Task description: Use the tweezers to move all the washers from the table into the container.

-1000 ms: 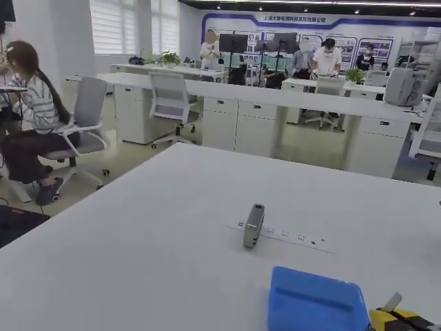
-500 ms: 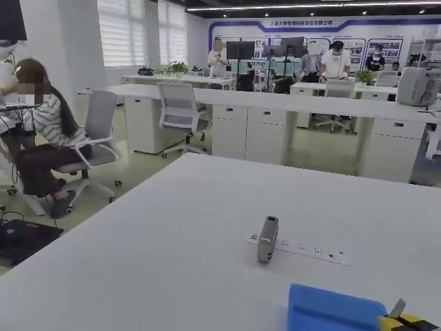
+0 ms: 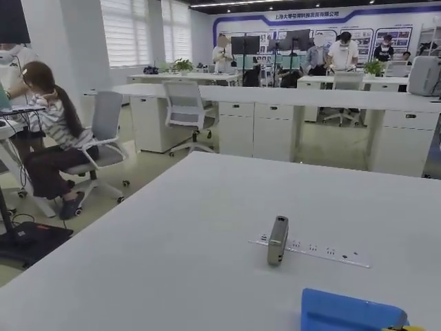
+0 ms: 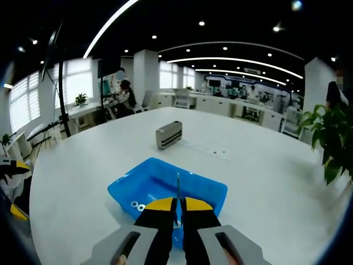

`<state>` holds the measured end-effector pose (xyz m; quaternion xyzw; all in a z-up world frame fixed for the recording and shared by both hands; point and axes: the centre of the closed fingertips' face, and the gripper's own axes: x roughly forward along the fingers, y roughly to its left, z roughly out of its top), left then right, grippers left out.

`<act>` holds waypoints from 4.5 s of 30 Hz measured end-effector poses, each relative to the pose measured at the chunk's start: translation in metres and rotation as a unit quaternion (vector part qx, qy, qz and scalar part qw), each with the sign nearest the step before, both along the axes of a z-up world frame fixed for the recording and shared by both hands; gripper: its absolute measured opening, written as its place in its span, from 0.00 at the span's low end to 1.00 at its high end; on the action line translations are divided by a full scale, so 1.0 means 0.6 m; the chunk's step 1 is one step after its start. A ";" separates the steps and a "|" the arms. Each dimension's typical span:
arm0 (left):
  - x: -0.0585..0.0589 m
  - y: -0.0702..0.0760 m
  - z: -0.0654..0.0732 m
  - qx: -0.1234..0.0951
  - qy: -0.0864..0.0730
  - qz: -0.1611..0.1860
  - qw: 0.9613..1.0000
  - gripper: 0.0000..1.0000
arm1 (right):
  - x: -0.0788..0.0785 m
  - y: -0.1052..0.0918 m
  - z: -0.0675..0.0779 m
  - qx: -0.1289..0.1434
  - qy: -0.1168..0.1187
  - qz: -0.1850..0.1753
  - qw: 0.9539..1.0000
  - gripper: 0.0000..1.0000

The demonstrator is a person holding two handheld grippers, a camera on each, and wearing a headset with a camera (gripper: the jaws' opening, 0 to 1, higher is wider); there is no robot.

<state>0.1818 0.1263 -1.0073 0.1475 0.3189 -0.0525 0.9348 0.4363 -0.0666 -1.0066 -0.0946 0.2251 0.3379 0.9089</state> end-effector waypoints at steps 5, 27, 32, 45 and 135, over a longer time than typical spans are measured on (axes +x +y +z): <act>0.000 0.002 0.001 -0.001 -0.001 0.004 1.000 0.80 | -0.006 0.002 -0.009 -0.006 0.007 0.002 1.000 0.01; 0.022 -0.026 0.056 -0.054 -0.043 -0.045 0.997 0.74 | -0.046 0.025 0.090 0.026 -0.040 0.046 0.998 0.02; 0.058 -0.059 0.119 -0.089 -0.078 -0.093 0.989 0.70 | -0.099 0.036 0.131 0.020 -0.054 0.082 0.995 0.02; 0.078 -0.157 0.263 -0.164 -0.096 -0.239 0.952 0.44 | -0.286 0.060 0.219 0.072 -0.018 0.219 0.973 0.02; 0.055 -0.241 0.124 -0.086 0.113 -0.521 0.841 0.00 | -0.357 0.005 0.041 -0.155 0.065 0.424 0.890 0.02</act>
